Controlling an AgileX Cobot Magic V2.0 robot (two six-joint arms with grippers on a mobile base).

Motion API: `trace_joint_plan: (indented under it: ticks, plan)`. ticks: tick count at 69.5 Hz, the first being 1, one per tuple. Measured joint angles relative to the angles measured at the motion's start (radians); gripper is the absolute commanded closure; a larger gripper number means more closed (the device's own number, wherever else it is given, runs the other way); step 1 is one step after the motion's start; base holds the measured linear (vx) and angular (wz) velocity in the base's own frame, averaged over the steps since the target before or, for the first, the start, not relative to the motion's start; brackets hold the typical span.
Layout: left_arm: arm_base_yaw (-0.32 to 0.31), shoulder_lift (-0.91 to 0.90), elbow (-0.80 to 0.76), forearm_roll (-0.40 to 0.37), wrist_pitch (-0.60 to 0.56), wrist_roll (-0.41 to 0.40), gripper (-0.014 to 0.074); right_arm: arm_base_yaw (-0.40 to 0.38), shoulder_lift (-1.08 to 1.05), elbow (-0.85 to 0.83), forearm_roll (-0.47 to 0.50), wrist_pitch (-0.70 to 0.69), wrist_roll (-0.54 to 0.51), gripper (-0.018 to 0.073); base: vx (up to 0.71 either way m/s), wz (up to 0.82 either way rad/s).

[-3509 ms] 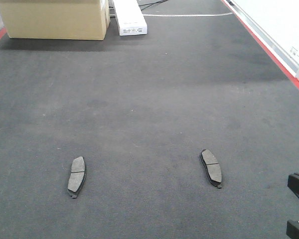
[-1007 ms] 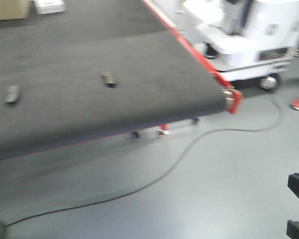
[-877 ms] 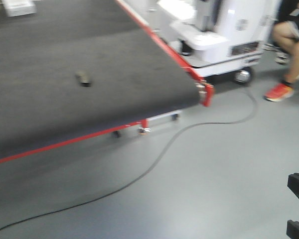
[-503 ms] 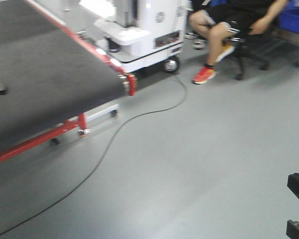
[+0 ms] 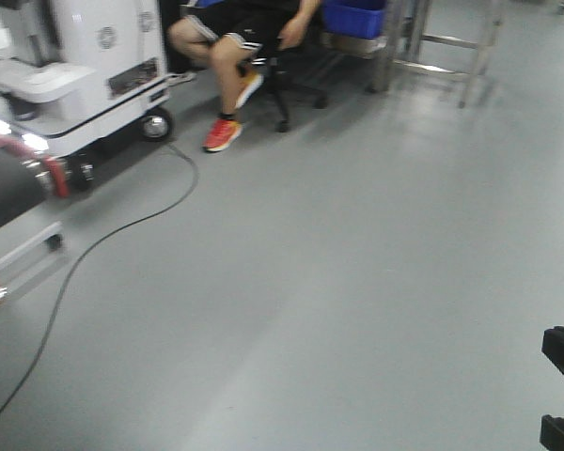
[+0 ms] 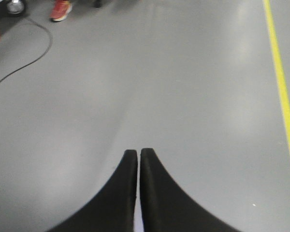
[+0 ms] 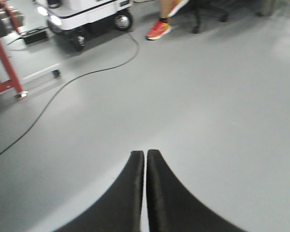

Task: Move and align brake pads A on conveyor
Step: 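Turn the base away from the conveyor toward the yellow floor line, then drive forward along the yellow floor line with empty grippers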

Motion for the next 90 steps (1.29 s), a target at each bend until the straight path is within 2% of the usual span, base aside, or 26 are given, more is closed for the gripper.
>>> trace_joint_plan:
  ticks: [46,90]
  plan:
    - [0.0,0.0,0.0,0.001,0.0,0.0,0.0603,0.0,0.0,0.0,0.0,0.0,0.0,0.0566,-0.05,-0.59]
    - [0.0,0.0,0.0,0.001,0.0,0.0,0.0603,0.0,0.0,0.0,0.0,0.0,0.0,0.0566,0.05,-0.04]
